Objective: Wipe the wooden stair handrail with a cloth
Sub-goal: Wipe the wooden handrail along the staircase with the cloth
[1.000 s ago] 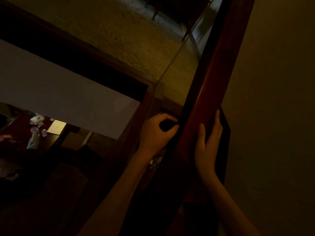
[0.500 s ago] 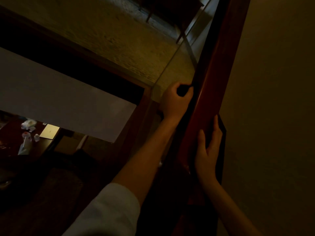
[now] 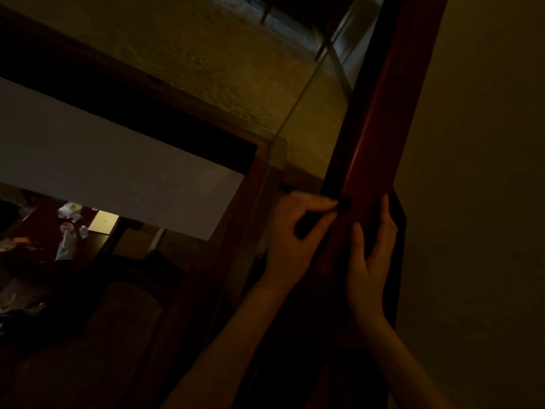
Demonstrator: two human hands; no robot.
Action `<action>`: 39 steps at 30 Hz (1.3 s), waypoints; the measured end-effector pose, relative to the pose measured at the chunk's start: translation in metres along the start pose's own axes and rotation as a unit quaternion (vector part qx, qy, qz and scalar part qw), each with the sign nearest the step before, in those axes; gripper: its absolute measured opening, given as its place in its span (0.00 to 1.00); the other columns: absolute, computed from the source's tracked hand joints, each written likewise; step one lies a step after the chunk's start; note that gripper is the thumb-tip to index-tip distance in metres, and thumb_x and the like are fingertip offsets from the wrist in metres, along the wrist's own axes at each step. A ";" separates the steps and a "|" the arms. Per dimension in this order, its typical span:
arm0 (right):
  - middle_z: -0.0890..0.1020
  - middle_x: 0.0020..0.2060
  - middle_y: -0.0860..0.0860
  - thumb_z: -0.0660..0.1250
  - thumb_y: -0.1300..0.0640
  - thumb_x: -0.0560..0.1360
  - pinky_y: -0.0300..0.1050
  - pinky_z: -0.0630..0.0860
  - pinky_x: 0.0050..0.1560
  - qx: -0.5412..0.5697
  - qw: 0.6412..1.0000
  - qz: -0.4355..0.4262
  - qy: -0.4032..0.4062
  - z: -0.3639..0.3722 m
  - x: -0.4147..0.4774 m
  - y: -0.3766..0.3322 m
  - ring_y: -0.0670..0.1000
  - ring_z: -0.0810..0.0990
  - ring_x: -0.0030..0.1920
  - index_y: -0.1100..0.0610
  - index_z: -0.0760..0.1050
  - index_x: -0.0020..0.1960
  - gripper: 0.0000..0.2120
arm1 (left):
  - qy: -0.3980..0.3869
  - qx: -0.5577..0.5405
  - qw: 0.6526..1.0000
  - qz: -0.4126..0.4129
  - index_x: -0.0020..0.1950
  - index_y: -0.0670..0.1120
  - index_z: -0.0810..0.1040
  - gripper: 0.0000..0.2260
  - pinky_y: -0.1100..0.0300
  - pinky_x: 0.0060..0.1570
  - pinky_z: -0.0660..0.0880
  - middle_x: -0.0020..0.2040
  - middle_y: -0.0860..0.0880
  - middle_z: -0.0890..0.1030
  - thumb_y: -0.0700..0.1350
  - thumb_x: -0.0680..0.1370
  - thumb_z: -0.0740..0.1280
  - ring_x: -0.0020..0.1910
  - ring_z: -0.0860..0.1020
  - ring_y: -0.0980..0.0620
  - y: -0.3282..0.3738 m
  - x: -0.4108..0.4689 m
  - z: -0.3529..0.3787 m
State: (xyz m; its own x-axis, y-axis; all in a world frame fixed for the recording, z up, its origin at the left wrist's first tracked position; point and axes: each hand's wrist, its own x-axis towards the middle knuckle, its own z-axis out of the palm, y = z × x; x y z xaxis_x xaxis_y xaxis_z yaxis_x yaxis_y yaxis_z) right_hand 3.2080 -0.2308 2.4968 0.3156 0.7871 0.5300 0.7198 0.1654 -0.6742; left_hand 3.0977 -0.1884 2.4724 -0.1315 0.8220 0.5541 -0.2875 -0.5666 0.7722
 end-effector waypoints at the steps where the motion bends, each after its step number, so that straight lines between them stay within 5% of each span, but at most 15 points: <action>1: 0.62 0.73 0.41 0.57 0.49 0.82 0.36 0.64 0.69 0.006 1.000 0.001 -0.001 0.000 0.000 0.000 0.38 0.62 0.73 0.42 0.54 0.77 0.26 | 0.007 -0.018 1.000 -0.022 0.53 0.42 0.80 0.05 0.50 0.58 0.75 0.51 0.52 0.79 0.37 0.78 0.68 0.54 0.78 0.51 -0.003 0.022 0.009; 4: 0.59 0.70 0.31 0.58 0.50 0.83 0.24 0.60 0.66 0.011 1.000 -0.002 -0.003 0.000 -0.002 0.001 0.32 0.59 0.72 0.44 0.54 0.78 0.26 | 0.031 -0.101 0.985 -0.138 0.56 0.40 0.79 0.07 0.59 0.59 0.75 0.54 0.47 0.80 0.40 0.79 0.67 0.56 0.78 0.53 -0.007 0.067 0.025; 8: 0.60 0.70 0.32 0.58 0.53 0.83 0.23 0.59 0.65 0.016 1.000 -0.002 -0.002 0.001 -0.002 0.000 0.32 0.60 0.71 0.48 0.55 0.79 0.26 | 0.043 -0.106 0.980 -0.164 0.56 0.42 0.78 0.07 0.66 0.52 0.75 0.52 0.51 0.81 0.40 0.79 0.67 0.53 0.80 0.58 -0.014 0.039 0.018; 12: 0.62 0.72 0.42 0.58 0.54 0.83 0.24 0.60 0.66 0.014 1.000 0.003 -0.003 0.000 -0.002 -0.002 0.36 0.61 0.72 0.48 0.54 0.78 0.26 | 0.046 -0.094 0.975 -0.197 0.52 0.45 0.80 0.05 0.63 0.52 0.75 0.49 0.51 0.82 0.43 0.78 0.69 0.52 0.81 0.53 -0.013 -0.045 -0.013; 18: 0.61 0.71 0.40 0.58 0.55 0.83 0.23 0.59 0.66 0.033 0.999 0.003 -0.003 0.002 -0.002 0.001 0.32 0.60 0.71 0.51 0.55 0.79 0.26 | 0.035 -0.047 0.978 -0.201 0.49 0.47 0.79 0.06 0.60 0.52 0.76 0.48 0.47 0.80 0.47 0.75 0.68 0.50 0.80 0.50 -0.002 -0.114 -0.045; 21: 0.61 0.74 0.48 0.58 0.56 0.83 0.26 0.59 0.68 0.041 0.999 0.002 -0.005 0.001 -0.001 0.001 0.39 0.60 0.74 0.52 0.55 0.79 0.26 | 0.024 -0.015 0.985 -0.172 0.50 0.45 0.78 0.06 0.61 0.54 0.73 0.49 0.47 0.79 0.45 0.76 0.69 0.52 0.79 0.52 0.007 -0.081 -0.029; 25: 0.62 0.74 0.52 0.59 0.57 0.83 0.26 0.60 0.68 0.060 0.998 -0.002 0.000 0.000 -0.001 0.002 0.39 0.61 0.73 0.55 0.56 0.79 0.26 | -0.003 0.092 0.995 -0.034 0.53 0.43 0.78 0.07 0.62 0.56 0.71 0.52 0.43 0.78 0.38 0.76 0.71 0.54 0.76 0.51 0.018 0.007 0.013; 30: 0.64 0.73 0.47 0.53 0.57 0.84 0.32 0.62 0.70 0.131 0.991 0.019 0.023 0.003 0.000 0.004 0.38 0.63 0.72 0.55 0.58 0.77 0.22 | -0.068 0.327 0.935 0.119 0.53 0.45 0.82 0.07 0.70 0.55 0.60 0.54 0.46 0.78 0.44 0.75 0.71 0.55 0.74 0.47 0.030 0.071 0.056; 34: 0.71 0.69 0.53 0.50 0.60 0.85 0.47 0.70 0.69 0.294 0.949 0.069 0.090 0.002 -0.002 0.005 0.48 0.71 0.70 0.58 0.58 0.77 0.20 | -0.073 0.382 0.910 0.143 0.52 0.45 0.82 0.06 0.57 0.52 0.65 0.53 0.47 0.79 0.44 0.76 0.70 0.54 0.74 0.47 0.036 0.041 0.059; 39: 0.76 0.63 0.55 0.48 0.64 0.85 0.39 0.75 0.57 0.407 0.904 0.099 0.085 -0.007 -0.019 0.008 0.50 0.78 0.62 0.61 0.66 0.70 0.16 | -0.081 0.403 0.905 0.106 0.53 0.49 0.80 0.07 0.58 0.49 0.68 0.51 0.50 0.78 0.48 0.77 0.68 0.51 0.73 0.51 0.035 -0.069 0.038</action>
State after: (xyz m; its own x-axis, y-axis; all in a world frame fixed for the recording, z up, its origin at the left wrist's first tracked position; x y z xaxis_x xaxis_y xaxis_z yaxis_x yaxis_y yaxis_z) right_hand 3.2121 -0.2483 2.4850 0.5290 0.7576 0.3825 -0.0325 0.4685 -0.8829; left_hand 3.1325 -0.2669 2.4734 0.0574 0.7081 0.7037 0.5230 -0.6217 0.5830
